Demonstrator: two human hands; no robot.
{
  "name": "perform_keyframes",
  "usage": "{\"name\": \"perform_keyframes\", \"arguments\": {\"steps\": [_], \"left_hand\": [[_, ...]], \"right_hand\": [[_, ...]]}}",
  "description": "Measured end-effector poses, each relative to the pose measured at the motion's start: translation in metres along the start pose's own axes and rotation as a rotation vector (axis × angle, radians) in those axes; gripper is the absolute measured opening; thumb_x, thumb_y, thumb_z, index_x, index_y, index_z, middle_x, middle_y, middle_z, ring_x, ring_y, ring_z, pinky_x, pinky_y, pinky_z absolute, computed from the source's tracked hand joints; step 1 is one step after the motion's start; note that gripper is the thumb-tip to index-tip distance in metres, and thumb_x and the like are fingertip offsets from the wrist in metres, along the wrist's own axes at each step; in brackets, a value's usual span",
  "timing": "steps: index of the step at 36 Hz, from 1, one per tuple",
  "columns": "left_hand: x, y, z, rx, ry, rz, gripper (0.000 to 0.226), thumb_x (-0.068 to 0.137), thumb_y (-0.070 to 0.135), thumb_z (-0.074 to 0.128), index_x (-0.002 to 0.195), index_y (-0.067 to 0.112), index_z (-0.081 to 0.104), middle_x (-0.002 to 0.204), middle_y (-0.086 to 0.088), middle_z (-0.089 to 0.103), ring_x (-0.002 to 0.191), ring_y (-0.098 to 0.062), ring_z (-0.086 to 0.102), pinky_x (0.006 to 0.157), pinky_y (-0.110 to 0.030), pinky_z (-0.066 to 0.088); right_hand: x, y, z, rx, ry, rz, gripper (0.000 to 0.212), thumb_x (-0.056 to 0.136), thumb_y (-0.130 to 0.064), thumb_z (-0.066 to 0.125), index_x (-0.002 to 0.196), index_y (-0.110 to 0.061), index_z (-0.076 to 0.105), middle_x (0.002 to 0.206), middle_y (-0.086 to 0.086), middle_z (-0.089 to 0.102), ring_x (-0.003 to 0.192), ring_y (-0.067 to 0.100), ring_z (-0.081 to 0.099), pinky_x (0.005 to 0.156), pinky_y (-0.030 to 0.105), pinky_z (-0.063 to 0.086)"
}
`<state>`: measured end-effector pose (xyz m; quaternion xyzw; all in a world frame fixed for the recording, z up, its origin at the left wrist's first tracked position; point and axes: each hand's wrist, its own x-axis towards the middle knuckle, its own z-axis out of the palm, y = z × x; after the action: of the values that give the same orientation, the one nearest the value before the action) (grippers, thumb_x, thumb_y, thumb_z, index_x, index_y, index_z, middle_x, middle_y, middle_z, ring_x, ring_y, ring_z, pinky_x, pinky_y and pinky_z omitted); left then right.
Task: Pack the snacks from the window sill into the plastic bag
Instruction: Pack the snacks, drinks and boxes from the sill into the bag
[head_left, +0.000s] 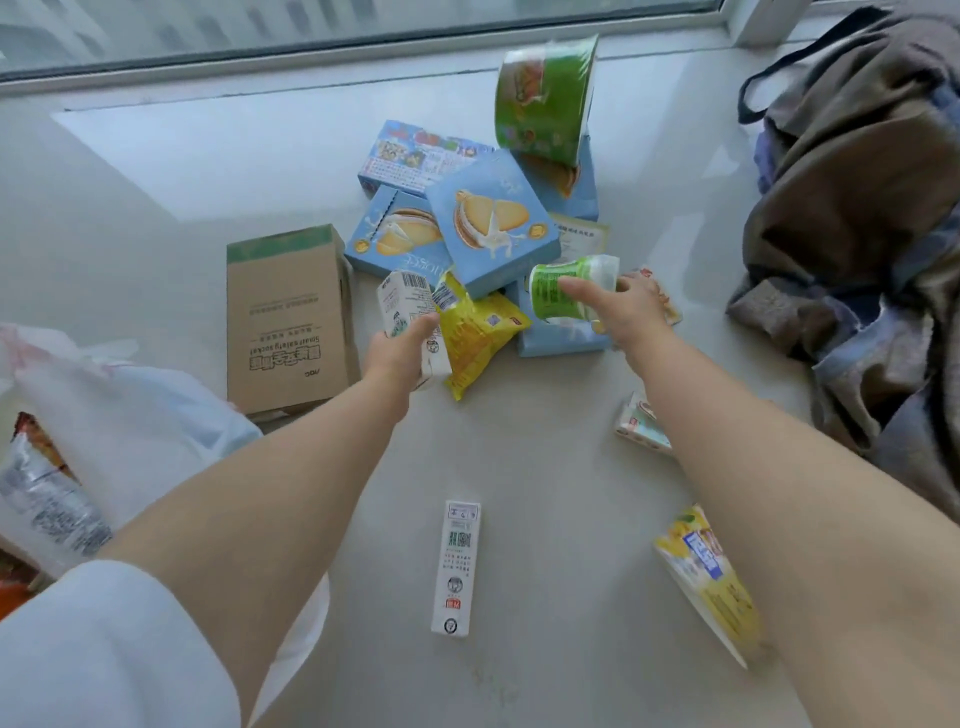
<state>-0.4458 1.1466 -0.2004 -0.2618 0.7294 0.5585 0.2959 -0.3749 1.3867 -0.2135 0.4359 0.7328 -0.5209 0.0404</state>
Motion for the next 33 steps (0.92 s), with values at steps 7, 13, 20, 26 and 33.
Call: {"name": "perform_keyframes", "arguments": {"steps": [7, 13, 20, 26, 33], "left_hand": [[0.015, 0.008, 0.016, -0.093, -0.027, -0.075, 0.050, 0.071, 0.053, 0.068, 0.111, 0.024, 0.056, 0.101, -0.001, 0.066, 0.080, -0.016, 0.066, 0.064, -0.030, 0.052], [0.033, 0.009, 0.028, -0.057, -0.037, -0.056, 0.078, 0.042, 0.065, 0.068, 0.112, 0.032, 0.058, 0.125, -0.004, 0.056, 0.096, -0.022, 0.067, 0.061, -0.029, 0.052], [0.036, 0.014, 0.038, -0.102, -0.203, -0.018, 0.048, 0.083, 0.040, 0.065, 0.124, 0.018, 0.053, 0.109, -0.004, 0.066, 0.086, -0.019, 0.067, 0.072, -0.035, 0.055], [0.039, 0.009, 0.040, -0.121, -0.293, -0.001, 0.032, 0.087, 0.038, 0.060, 0.113, 0.020, 0.057, 0.101, -0.004, 0.066, 0.085, -0.020, 0.063, 0.090, -0.042, 0.050], [0.028, 0.003, 0.044, -0.220, -0.273, 0.001, 0.063, 0.076, 0.042, 0.067, 0.130, 0.016, 0.049, 0.110, -0.009, 0.065, 0.088, -0.024, 0.065, 0.076, -0.039, 0.056]], "right_hand": [[0.002, -0.031, -0.011, 0.231, -0.260, 0.021, 0.049, 0.074, -0.038, 0.074, 0.115, -0.015, 0.062, 0.106, 0.000, 0.066, 0.094, 0.011, 0.060, 0.070, 0.021, 0.047], [0.019, -0.029, 0.005, 0.185, -0.323, -0.008, 0.079, 0.047, -0.057, 0.081, 0.114, -0.020, 0.062, 0.134, 0.003, 0.051, 0.120, 0.021, 0.052, 0.103, 0.043, 0.040], [0.025, -0.031, 0.024, -0.041, -0.169, -0.198, 0.079, 0.063, -0.058, 0.073, 0.125, -0.013, 0.054, 0.150, -0.005, 0.018, 0.136, 0.021, 0.028, 0.113, 0.043, 0.029], [0.023, -0.033, 0.030, -0.191, -0.033, -0.298, 0.078, 0.072, -0.047, 0.074, 0.132, -0.007, 0.045, 0.143, 0.000, 0.028, 0.132, 0.019, 0.028, 0.112, 0.032, 0.027], [0.011, -0.028, 0.029, 0.006, -0.009, -0.139, 0.075, 0.072, -0.044, 0.077, 0.128, -0.003, 0.047, 0.130, 0.007, 0.039, 0.119, 0.018, 0.045, 0.103, 0.031, 0.038]]}}
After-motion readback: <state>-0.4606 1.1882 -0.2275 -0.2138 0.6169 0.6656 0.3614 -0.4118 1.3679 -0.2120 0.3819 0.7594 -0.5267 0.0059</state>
